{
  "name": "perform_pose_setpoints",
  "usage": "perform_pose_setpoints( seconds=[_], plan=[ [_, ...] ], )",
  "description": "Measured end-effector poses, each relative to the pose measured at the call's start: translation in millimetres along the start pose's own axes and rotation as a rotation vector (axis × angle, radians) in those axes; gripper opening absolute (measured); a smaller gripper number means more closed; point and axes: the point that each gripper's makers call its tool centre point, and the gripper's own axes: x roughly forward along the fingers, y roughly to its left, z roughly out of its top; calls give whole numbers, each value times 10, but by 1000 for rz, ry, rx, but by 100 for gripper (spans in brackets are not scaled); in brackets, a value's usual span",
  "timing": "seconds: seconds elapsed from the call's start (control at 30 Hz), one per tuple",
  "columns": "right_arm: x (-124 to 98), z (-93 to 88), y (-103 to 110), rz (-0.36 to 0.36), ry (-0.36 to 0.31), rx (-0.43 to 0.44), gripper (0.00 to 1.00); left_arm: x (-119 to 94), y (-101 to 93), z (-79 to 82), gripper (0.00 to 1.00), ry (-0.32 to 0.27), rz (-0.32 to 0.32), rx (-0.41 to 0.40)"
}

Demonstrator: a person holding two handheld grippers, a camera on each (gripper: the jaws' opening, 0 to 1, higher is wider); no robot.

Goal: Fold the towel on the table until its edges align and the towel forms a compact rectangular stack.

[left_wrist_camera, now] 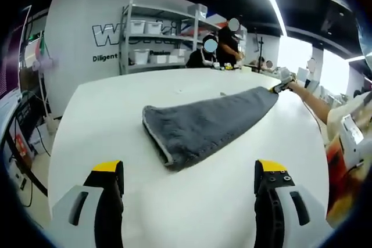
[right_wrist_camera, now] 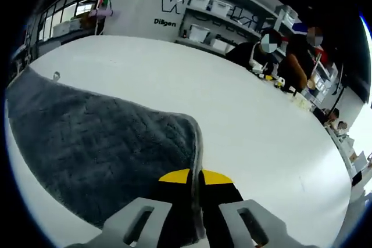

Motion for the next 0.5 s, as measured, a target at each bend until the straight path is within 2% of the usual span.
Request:
perform_pose_setpoints(
  seconds=[0.1,0.23,0.5],
  plan=[
    [23,-20,-102,-45,12,-19,2,0,1,0,91,0,0,1],
    [52,-43,-271,-139,45,-100,2,-3,4,4,91,-1,0,0],
    [64,9,-327,-235,57,-197,1,-1,4,0,91,1,-2,0]
  ],
)
